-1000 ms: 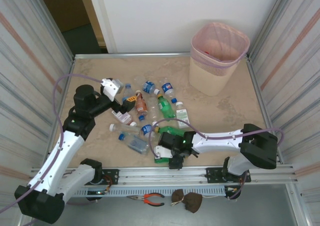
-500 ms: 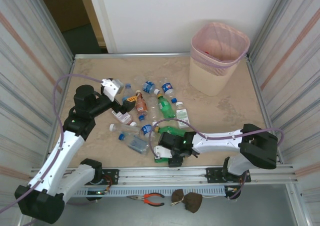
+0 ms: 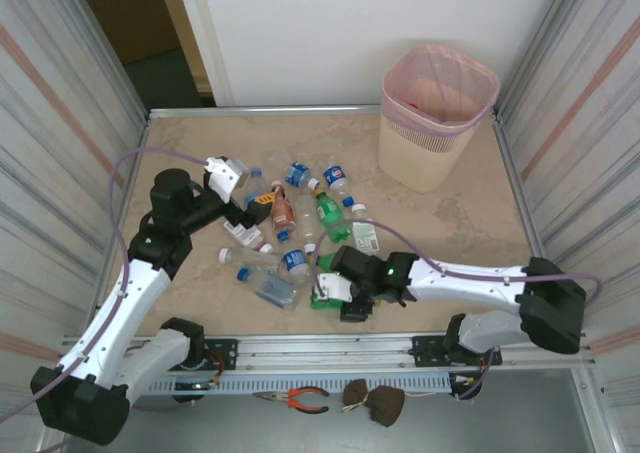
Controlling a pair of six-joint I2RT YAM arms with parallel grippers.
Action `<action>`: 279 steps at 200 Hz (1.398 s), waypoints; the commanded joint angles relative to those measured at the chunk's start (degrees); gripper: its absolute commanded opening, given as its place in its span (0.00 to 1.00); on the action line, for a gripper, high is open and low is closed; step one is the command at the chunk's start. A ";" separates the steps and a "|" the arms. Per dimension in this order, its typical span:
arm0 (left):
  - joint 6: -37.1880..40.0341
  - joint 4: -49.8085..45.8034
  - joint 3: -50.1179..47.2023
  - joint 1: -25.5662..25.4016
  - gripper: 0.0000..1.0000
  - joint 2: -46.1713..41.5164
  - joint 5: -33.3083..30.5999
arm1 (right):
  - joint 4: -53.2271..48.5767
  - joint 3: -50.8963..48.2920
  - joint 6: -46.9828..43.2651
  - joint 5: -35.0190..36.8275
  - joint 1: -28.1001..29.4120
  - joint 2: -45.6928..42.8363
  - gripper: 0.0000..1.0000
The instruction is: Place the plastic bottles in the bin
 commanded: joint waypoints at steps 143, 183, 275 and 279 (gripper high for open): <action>-1.97 2.29 0.27 0.20 0.98 2.69 3.48 | -5.99 33.29 25.48 -15.49 -34.89 -3.90 0.62; -2.38 2.82 0.30 0.30 0.98 3.04 4.43 | -4.12 43.07 37.01 -16.04 -43.39 2.59 0.61; -2.94 3.34 0.41 1.24 0.97 3.12 5.34 | 0.99 57.44 65.01 -20.22 -65.00 15.75 0.56; -2.94 3.34 0.25 1.26 0.97 3.09 5.35 | 1.21 57.84 65.63 -20.44 -65.61 16.50 0.56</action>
